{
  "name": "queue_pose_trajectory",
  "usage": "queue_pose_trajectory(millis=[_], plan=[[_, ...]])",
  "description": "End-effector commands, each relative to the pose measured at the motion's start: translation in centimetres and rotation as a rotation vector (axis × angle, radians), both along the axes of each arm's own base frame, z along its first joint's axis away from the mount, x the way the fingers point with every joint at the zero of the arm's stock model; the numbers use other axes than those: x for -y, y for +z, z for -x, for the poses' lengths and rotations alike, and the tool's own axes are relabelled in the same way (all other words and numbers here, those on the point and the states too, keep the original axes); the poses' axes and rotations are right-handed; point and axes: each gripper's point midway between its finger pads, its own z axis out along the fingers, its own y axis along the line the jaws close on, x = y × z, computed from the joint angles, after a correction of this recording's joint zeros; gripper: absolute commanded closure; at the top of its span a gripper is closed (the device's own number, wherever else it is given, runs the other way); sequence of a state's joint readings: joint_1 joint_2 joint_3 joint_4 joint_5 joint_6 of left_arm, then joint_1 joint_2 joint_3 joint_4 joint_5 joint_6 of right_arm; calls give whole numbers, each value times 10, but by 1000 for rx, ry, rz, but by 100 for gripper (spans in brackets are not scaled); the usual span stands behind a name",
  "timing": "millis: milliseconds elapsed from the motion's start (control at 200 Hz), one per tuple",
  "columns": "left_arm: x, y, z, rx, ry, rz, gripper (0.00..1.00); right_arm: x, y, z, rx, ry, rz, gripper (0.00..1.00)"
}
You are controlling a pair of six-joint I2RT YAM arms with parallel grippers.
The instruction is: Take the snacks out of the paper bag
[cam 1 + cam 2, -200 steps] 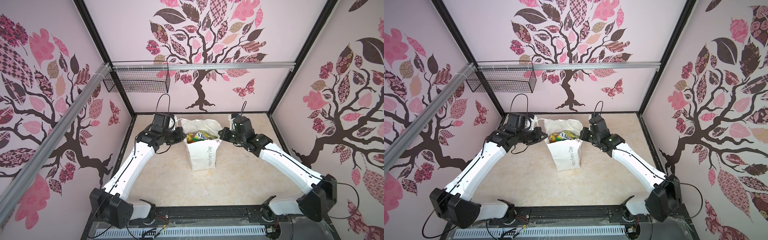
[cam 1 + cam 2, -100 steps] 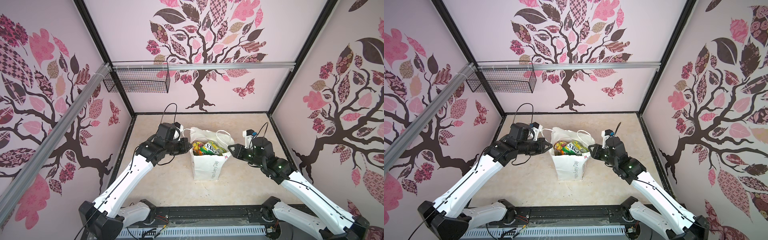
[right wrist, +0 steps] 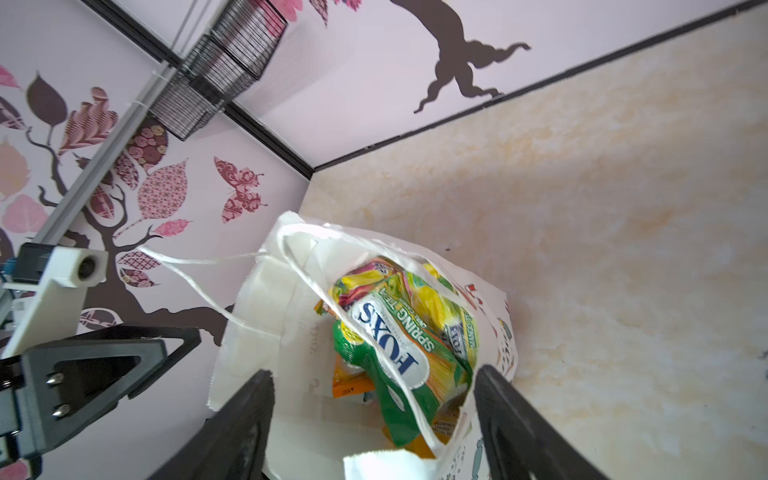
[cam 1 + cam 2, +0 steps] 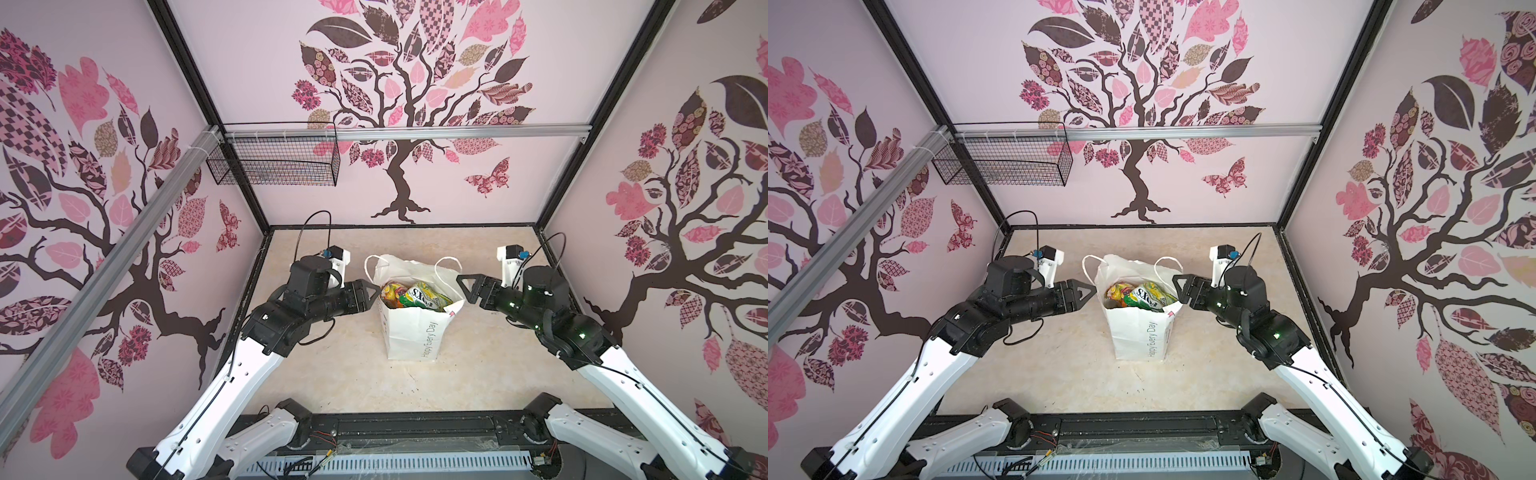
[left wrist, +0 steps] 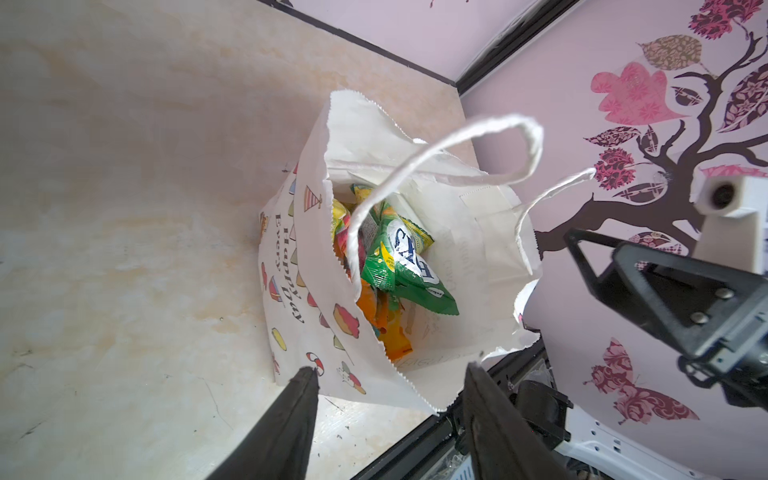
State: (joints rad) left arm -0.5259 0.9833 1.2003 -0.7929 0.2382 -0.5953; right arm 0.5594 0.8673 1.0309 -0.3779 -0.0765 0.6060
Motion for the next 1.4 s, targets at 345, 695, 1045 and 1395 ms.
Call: queue_pose_trajectory(millis=[345,695,1045,1395], plan=[[-12,136,16,673,-170,-150,34,-66,103,15,213,321,-43,29],[15,127,35,909,-402,-179,25,-120,78,13,105,462,34,37],[-1,102,23,968,-293,-266,19,-145,-21,-12,-164,394,405,39],[-7,81,16,949,-233,-265,16,-142,-68,-29,-250,313,494,39]])
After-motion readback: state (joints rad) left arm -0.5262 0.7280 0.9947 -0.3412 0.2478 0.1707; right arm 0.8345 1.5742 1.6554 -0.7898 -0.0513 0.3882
